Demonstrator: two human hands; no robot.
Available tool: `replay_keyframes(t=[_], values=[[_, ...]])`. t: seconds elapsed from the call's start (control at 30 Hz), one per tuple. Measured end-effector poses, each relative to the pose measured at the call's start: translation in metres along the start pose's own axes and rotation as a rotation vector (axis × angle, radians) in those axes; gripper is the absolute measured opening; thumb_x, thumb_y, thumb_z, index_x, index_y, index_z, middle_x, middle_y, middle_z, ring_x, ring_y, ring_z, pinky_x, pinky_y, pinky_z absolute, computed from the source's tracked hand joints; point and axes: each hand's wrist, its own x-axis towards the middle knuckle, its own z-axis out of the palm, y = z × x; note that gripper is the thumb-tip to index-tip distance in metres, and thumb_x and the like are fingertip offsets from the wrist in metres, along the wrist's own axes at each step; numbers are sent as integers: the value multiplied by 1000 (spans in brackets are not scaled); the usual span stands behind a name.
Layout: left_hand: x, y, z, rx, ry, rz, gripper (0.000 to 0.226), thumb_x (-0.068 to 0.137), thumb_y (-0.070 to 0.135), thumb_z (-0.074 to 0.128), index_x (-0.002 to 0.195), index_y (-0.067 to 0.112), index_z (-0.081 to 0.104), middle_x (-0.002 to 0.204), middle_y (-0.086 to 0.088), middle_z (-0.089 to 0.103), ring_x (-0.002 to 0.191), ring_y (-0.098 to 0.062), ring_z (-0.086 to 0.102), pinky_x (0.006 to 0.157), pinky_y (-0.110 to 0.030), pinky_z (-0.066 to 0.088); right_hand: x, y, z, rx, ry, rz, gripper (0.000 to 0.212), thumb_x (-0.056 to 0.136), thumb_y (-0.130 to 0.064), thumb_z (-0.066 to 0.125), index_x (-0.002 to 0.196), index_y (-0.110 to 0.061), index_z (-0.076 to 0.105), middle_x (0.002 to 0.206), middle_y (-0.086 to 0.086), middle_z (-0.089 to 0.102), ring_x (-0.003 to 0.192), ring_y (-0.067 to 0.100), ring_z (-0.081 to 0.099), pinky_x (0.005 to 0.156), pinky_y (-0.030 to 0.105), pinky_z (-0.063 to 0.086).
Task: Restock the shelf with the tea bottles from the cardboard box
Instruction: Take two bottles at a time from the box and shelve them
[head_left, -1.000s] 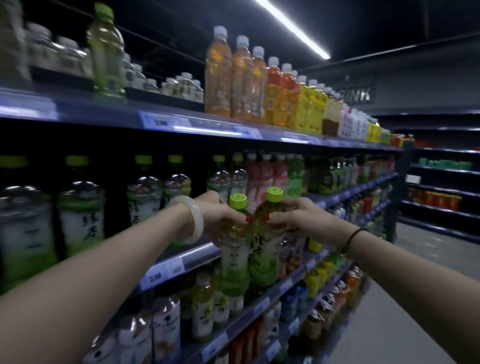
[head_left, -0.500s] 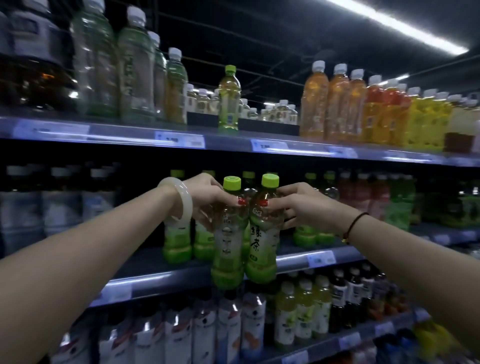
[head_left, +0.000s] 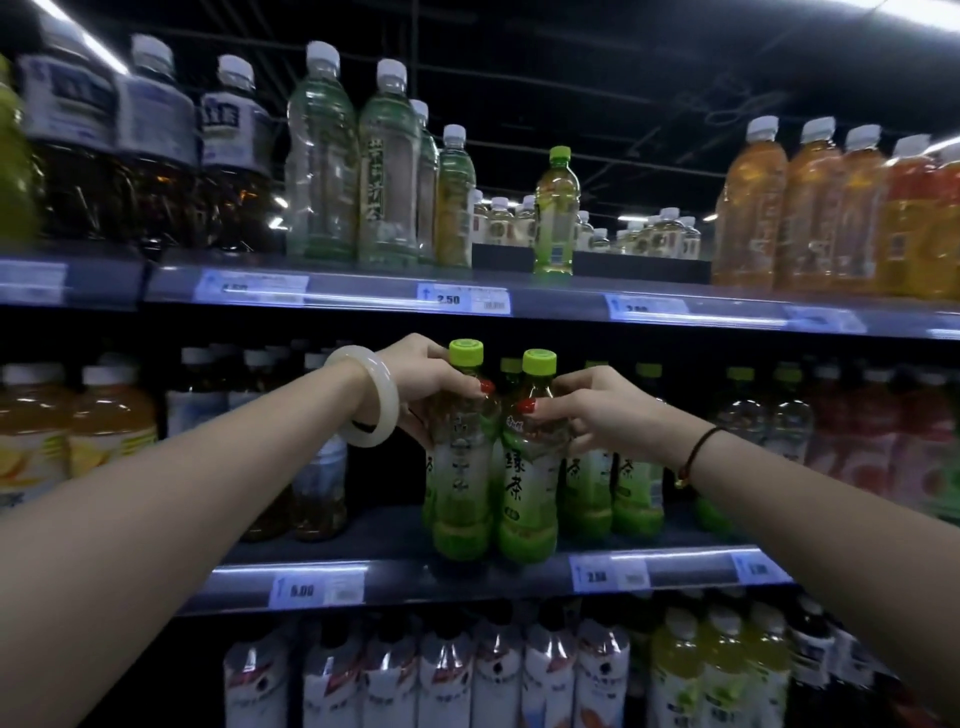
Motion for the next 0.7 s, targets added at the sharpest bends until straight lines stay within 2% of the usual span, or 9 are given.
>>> replay_keyframes(t=[0.1, 0.17, 0.3, 0.4, 0.5, 0.6, 0.7], values=[[6, 0, 2, 7, -7, 15, 23, 81, 14, 71, 102, 8, 65, 105, -18, 68, 99, -36, 66, 76, -58, 57, 8, 4, -3, 31, 26, -11, 18, 83, -4, 67, 80, -15, 54, 99, 16, 69, 102, 34, 66, 91, 54, 51], [11, 1, 3, 9, -3, 18, 24, 81, 15, 72, 103, 7, 64, 107, -19, 68, 99, -37, 66, 76, -58, 57, 13, 8, -5, 44, 39, -17, 16, 82, -5, 69, 89, -12, 56, 102, 17, 70, 100, 32, 68, 92, 55, 51], [23, -2, 1, 30, 8, 11, 32, 81, 15, 72, 110, 5, 64, 108, -20, 68, 98, -38, 67, 77, -59, 56, 25, 17, -3, 81, 46, -17, 16, 80, -7, 71, 90, -13, 61, 104, 17, 70, 101, 32, 68, 94, 55, 50], [31, -5, -4, 47, 23, -4, 30, 81, 16, 72, 108, 6, 65, 106, -19, 69, 97, -37, 67, 78, -58, 57, 34, 21, 2, 78, 34, -17, 30, 79, -11, 73, 107, -6, 62, 109, 16, 70, 101, 28, 68, 90, 51, 54], [36, -11, -9, 57, 40, -30, 29, 81, 16, 72, 107, 3, 65, 102, -18, 70, 93, -35, 68, 77, -57, 57, 42, 22, 8, 73, 11, -21, 11, 81, -10, 70, 91, -14, 65, 101, 11, 72, 98, 26, 69, 89, 49, 54], [41, -19, -14, 69, 54, -58, 31, 80, 17, 73, 106, 3, 63, 103, -19, 69, 94, -37, 67, 75, -56, 58, 50, 22, 14, 97, 26, -26, 20, 81, -11, 71, 99, -7, 63, 103, 12, 71, 100, 26, 68, 90, 51, 53], [46, -28, -19, 41, 75, -57, 34, 81, 20, 73, 109, 5, 63, 105, -18, 69, 96, -36, 67, 75, -54, 58, 56, 19, 19, 100, 21, -33, 24, 81, -12, 71, 101, -11, 58, 97, 8, 68, 103, 26, 66, 93, 52, 51]])
